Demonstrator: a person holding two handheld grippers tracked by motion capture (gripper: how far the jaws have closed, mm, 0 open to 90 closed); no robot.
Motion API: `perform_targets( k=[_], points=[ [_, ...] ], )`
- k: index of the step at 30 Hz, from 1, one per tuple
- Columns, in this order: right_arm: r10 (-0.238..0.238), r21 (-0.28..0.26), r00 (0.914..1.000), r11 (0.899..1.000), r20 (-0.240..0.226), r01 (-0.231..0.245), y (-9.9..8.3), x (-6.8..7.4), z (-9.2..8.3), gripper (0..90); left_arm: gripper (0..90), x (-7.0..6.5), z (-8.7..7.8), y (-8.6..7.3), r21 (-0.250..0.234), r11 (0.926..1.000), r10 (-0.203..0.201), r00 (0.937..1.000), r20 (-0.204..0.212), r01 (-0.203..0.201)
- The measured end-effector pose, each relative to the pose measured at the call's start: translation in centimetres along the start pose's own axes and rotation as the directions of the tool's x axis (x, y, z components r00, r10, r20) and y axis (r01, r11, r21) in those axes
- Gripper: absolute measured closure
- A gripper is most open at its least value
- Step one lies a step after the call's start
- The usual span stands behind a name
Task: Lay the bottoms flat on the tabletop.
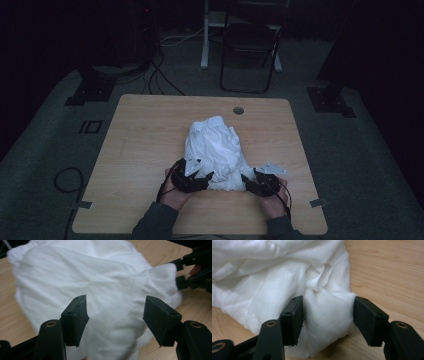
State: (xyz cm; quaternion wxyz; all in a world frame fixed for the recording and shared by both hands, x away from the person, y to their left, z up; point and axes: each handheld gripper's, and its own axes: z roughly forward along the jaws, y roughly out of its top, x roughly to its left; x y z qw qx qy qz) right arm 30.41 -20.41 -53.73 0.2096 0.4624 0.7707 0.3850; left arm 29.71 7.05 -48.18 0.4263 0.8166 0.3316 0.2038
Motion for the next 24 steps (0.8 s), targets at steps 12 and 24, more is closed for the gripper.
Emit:
perform_targets(
  k=[12,24],
  points=[
    [-0.023,0.028,0.9997,0.999,0.010,0.022,-0.5,0.4,0.9,44.2,33.2,-1.6,2.9,-0.1,0.063,0.9971,0.044,0.9989,-0.014,-0.043],
    [-0.016,0.026,0.9999,1.000,-0.005,0.016,-0.7,0.2,0.9,44.1,84.1,-0.1,2.9,-0.6,0.108,0.9941,0.022,0.9952,-0.096,-0.011]
  ],
)
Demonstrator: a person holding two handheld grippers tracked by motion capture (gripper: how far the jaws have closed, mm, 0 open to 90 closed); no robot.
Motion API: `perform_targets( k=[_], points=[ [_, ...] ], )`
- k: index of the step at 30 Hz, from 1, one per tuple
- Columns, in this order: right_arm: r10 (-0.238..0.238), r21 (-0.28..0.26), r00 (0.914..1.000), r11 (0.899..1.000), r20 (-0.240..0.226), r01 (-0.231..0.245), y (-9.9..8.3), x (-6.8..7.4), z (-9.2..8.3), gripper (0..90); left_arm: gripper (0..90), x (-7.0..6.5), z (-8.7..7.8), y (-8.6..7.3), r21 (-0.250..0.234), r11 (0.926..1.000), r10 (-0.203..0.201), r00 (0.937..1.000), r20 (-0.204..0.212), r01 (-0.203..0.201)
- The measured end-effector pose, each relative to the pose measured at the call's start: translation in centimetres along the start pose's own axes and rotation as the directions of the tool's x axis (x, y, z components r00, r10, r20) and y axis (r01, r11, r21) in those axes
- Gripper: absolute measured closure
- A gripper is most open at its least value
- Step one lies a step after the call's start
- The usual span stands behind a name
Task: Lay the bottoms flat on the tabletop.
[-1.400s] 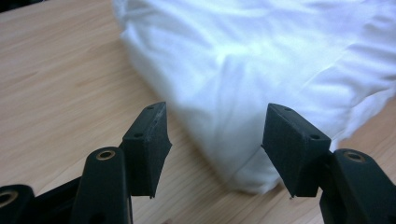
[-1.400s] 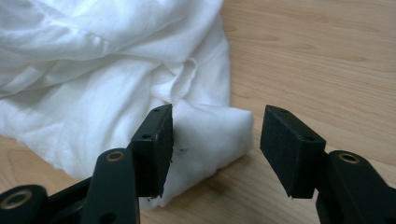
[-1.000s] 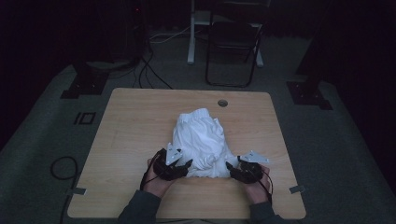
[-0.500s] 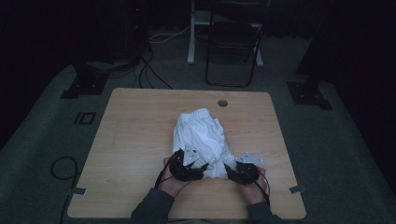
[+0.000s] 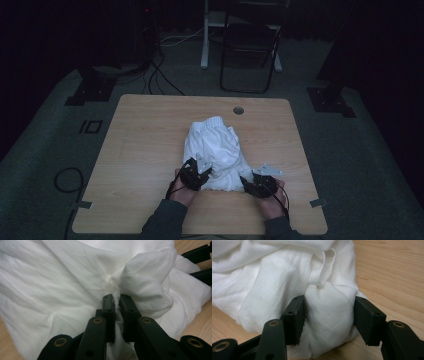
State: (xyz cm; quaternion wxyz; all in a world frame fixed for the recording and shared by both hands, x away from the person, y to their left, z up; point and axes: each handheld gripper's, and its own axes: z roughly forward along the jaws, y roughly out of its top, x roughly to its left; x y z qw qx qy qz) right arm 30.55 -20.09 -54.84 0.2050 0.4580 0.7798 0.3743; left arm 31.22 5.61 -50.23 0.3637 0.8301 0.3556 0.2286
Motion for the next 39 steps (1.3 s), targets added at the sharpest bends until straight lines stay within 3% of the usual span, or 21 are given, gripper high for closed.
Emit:
perform_targets(
  k=[10,23,34,37,39],
  points=[
    [0.002,0.001,1.0000,1.000,-0.007,-0.002,-0.1,-0.1,0.0,44.2,84.2,2.1,-1.7,-1.1,-0.025,0.9982,-0.055,0.9975,-0.044,0.054],
    [0.003,0.001,0.9999,1.000,-0.009,-0.003,-0.1,-0.1,0.0,44.2,83.9,4.0,-2.5,-2.3,-0.028,0.9949,-0.098,0.9922,-0.077,0.097],
    [0.002,0.000,0.9999,1.000,-0.010,-0.002,-0.1,-0.2,0.0,44.2,83.3,6.4,-3.5,-4.3,-0.019,0.9862,-0.165,0.9771,-0.134,0.164],
    [0.002,0.000,0.9999,1.000,-0.010,-0.002,-0.1,-0.2,0.0,44.2,83.1,7.7,-3.9,-5.5,-0.011,0.9784,-0.205,0.9652,-0.162,0.206],
    [0.002,-0.001,0.9999,1.000,-0.010,-0.002,-0.1,-0.2,0.0,44.2,82.6,7.9,-4.0,-5.8,-0.011,0.9762,-0.215,0.9622,-0.167,0.216]
  ],
)
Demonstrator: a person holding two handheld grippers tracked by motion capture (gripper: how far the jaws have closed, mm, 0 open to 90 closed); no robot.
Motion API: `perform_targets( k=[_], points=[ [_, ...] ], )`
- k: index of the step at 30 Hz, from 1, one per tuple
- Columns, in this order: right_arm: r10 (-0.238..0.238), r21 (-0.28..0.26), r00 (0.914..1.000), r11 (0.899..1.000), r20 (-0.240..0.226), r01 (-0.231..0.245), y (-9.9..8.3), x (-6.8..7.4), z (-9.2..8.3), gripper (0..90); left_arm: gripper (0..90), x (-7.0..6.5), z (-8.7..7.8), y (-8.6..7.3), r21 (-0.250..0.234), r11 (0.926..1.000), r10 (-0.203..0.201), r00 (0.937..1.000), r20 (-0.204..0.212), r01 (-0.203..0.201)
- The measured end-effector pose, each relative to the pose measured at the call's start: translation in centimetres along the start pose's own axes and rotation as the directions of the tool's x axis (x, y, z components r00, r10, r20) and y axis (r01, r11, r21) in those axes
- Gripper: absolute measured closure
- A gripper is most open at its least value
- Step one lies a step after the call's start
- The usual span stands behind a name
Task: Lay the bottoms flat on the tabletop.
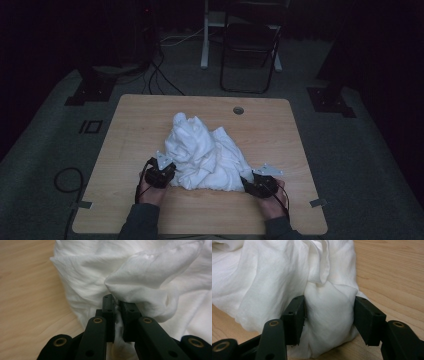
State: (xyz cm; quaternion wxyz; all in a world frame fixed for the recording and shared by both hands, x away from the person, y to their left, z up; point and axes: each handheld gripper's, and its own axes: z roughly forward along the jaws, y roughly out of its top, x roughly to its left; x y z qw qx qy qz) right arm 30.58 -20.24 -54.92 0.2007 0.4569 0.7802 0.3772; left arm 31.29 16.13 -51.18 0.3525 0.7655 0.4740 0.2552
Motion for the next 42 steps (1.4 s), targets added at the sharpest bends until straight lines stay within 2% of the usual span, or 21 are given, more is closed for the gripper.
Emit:
perform_targets(
  k=[3,6,7,8,10,12,13,15,16,19,21,25,31,32,34,35,36,38,39,42],
  points=[
    [-0.001,0.000,1.0000,1.000,0.000,0.001,0.0,0.0,0.0,44.2,81.9,1.8,-0.4,-1.1,0.013,0.9984,-0.055,0.9979,-0.035,0.055],
    [-0.001,-0.001,1.0000,1.000,0.000,0.001,0.0,0.0,0.0,44.2,81.3,3.0,-0.7,-1.8,0.030,0.9957,-0.085,0.9944,-0.062,0.087],
    [-0.002,-0.001,1.0000,1.000,0.000,0.002,0.0,0.0,0.0,44.2,81.0,3.0,-0.7,-1.8,0.030,0.9957,-0.085,0.9944,-0.062,0.087],
    [-0.002,-0.001,1.0000,1.000,0.000,0.002,0.0,0.0,0.0,44.2,80.6,3.9,-1.1,-2.4,0.031,0.9934,-0.108,0.9910,-0.080,0.110],
    [-0.002,-0.001,1.0000,1.000,0.000,0.002,0.0,0.0,0.0,44.2,79.8,4.7,-1.5,-2.8,0.032,0.9907,-0.129,0.9867,-0.099,0.132],
    [-0.003,-0.001,1.0000,1.000,0.000,0.003,0.0,0.0,0.0,44.2,78.5,5.7,-2.2,-3.5,0.030,0.9853,-0.164,0.9794,-0.118,0.168],
    [-0.003,-0.001,1.0000,1.000,0.000,0.003,0.0,0.0,0.0,44.2,77.8,5.7,-2.2,-3.5,0.030,0.9853,-0.164,0.9794,-0.118,0.168],
    [-0.003,-0.001,1.0000,1.000,-0.001,0.003,0.0,0.0,0.0,44.2,75.6,6.9,-3.2,-4.4,0.023,0.9791,-0.197,0.9705,-0.139,0.202],
    [-0.002,-0.001,1.0000,1.000,-0.001,0.002,0.0,0.0,0.0,44.2,73.7,6.9,-3.2,-4.4,0.023,0.9791,-0.197,0.9705,-0.139,0.202],
    [0.000,-0.001,1.0000,1.000,-0.005,0.000,0.0,-0.1,0.0,44.1,65.6,8.3,-4.7,-5.3,0.005,0.9696,-0.242,0.9602,-0.140,0.245],
    [-0.003,0.002,1.0000,1.000,-0.003,0.003,0.1,-0.1,0.0,44.2,62.6,8.7,-5.3,-5.5,-0.013,0.9674,-0.252,0.9588,-0.131,0.253],
    [-0.010,0.008,0.9999,1.000,0.005,0.010,0.3,0.0,-0.1,45.0,59.3,8.7,-6.1,-5.1,-0.034,0.9696,-0.245,0.9617,-0.124,0.242],
    [-0.017,0.003,0.9997,1.000,0.020,0.017,0.8,0.0,-1.0,48.1,57.4,8.1,-7.2,-3.4,-0.099,0.9693,-0.235,0.9673,-0.097,0.225],
    [-0.018,-0.011,0.9995,1.000,0.026,0.018,1.1,0.0,-1.4,49.3,56.7,7.8,-7.8,-2.5,-0.119,0.9696,-0.224,0.9714,-0.078,0.214],
    [-0.012,-0.027,0.9995,1.000,0.030,0.013,1.4,0.0,-1.9,50.5,56.0,7.5,-8.1,-1.7,-0.130,0.9716,-0.208,0.9761,-0.065,0.198],
    [-0.011,-0.039,0.9995,0.999,0.029,0.012,1.6,0.0,-2.1,51.1,55.2,7.3,-8.1,-1.3,-0.133,0.9732,-0.196,0.9790,-0.055,0.187],
    [-0.011,-0.039,0.9995,0.999,0.029,0.012,1.6,0.0,-2.1,51.1,54.8,7.3,-8.1,-1.3,-0.133,0.9732,-0.196,0.9790,-0.055,0.187],
    [-0.003,-0.077,0.9999,0.997,0.012,0.004,2.5,0.3,-2.8,51.8,53.7,6.7,-7.4,0.1,-0.130,0.9781,-0.169,0.9848,-0.039,0.163],
    [-0.006,-0.082,0.9999,0.997,0.010,0.007,2.7,0.5,-2.9,51.8,53.1,6.7,-7.4,0.1,-0.130,0.9781,-0.169,0.9848,-0.039,0.163],
    [-0.027,-0.097,0.9996,0.995,-0.004,0.027,3.6,1.2,-2.9,51.8,49.9,5.6,-5.8,1.7,-0.108,0.9837,-0.144,0.9896,0.001,0.143]
  ],
)
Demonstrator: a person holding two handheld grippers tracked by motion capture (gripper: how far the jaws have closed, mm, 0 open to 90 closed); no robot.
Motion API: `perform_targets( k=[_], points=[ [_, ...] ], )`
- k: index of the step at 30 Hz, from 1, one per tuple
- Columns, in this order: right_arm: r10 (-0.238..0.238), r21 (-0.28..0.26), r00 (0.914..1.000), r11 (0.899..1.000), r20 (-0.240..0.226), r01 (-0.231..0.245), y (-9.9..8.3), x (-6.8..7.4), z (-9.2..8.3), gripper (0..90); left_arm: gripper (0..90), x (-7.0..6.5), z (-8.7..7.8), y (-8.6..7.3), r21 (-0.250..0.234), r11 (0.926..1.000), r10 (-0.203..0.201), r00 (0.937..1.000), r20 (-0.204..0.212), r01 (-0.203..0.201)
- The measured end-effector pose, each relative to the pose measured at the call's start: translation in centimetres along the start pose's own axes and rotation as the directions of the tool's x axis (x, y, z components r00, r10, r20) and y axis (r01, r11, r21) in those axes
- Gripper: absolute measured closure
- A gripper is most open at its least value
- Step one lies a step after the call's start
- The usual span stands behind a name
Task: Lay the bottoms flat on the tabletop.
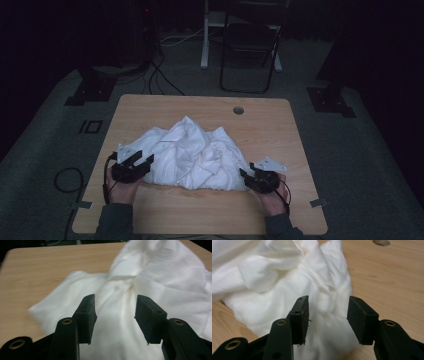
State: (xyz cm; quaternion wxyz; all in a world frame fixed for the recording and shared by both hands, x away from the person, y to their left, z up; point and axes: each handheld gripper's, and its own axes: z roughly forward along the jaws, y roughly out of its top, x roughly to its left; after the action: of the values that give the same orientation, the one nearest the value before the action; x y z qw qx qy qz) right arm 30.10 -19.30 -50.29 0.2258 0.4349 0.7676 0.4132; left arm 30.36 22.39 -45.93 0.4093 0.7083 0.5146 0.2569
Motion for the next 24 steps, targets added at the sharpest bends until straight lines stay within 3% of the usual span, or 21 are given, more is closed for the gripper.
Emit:
perform_targets(
  k=[6,7,10,13,18,20,21,24],
  points=[
    [-0.033,0.014,0.9992,0.999,-0.022,0.034,1.4,1.1,1.4,51.7,44.0,-2.2,2.6,1.2,0.019,0.9989,0.040,0.9970,0.066,-0.042],
    [-0.035,0.018,0.9992,0.999,-0.022,0.035,1.5,1.2,1.6,51.5,42.8,-3.0,3.4,1.6,0.024,0.9984,0.048,0.9942,0.096,-0.051],
    [-0.035,0.024,0.9991,0.999,-0.022,0.036,2.0,1.4,2.4,50.9,37.7,-4.3,4.5,2.2,0.025,0.9973,0.066,0.9896,0.128,-0.069],
    [-0.038,0.040,0.9991,0.998,-0.019,0.038,2.4,1.5,3.3,49.9,33.6,-5.5,5.6,2.8,0.028,0.9984,0.045,0.9857,0.163,-0.050],
    [-0.039,0.064,0.9990,0.997,-0.020,0.040,2.7,1.7,4.5,48.9,26.7,-7.6,7.9,3.5,0.061,0.9953,0.064,0.9848,0.161,-0.075],
    [-0.038,0.069,0.9991,0.997,-0.020,0.039,2.6,1.7,4.7,48.9,25.8,-7.6,7.9,3.5,0.061,0.9953,0.064,0.9848,0.161,-0.075],
    [-0.038,0.069,0.9991,0.997,-0.020,0.039,2.6,1.7,4.7,48.4,25.8,-8.2,9.4,3.6,0.089,0.9929,0.066,0.9885,0.136,-0.079],
    [-0.036,0.091,0.9992,0.995,-0.018,0.037,2.6,1.7,5.3,45.7,24.9,-8.6,11.0,3.4,0.123,0.9900,0.056,0.9917,0.116,-0.070]
  ],
)
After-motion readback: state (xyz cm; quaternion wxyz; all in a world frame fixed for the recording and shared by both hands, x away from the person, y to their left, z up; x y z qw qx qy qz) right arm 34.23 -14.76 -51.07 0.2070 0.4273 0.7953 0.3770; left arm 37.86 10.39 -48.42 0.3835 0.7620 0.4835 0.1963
